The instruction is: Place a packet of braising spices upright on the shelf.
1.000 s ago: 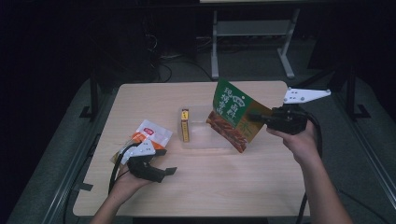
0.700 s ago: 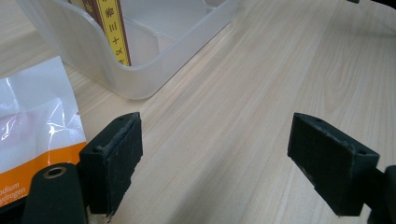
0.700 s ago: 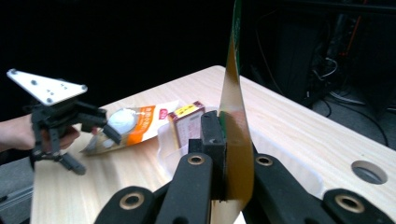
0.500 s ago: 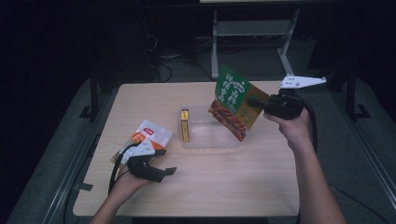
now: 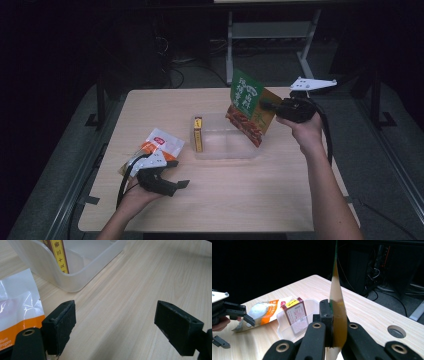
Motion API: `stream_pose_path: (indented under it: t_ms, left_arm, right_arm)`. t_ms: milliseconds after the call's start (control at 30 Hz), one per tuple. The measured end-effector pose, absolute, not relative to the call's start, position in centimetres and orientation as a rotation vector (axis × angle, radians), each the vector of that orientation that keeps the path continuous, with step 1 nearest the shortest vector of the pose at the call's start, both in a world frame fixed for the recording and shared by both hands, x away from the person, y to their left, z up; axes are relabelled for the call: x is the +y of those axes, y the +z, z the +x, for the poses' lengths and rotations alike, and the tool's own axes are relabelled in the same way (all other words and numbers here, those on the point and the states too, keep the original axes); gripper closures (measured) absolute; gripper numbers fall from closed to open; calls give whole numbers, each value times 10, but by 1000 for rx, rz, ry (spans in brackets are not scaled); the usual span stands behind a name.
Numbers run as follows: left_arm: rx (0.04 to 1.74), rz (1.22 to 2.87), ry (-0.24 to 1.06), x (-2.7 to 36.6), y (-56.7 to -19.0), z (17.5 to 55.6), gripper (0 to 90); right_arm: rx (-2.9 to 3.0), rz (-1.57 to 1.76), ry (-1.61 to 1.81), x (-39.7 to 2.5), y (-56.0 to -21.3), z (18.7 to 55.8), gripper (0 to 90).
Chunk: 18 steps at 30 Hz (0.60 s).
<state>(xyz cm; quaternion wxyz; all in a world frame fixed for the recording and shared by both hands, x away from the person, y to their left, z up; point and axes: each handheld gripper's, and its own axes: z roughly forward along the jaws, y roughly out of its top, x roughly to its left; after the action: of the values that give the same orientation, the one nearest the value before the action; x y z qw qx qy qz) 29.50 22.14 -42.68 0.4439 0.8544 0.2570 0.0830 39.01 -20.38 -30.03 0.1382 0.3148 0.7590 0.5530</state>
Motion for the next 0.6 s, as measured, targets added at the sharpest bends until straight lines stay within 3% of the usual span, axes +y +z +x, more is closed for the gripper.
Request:
stream_pose_path:
  t_ms: [600]
  left_arm:
    - [609,2146,185,212,-432,292,169]
  right_arm:
    - [2261,942,1503,-190,-327,403,900]
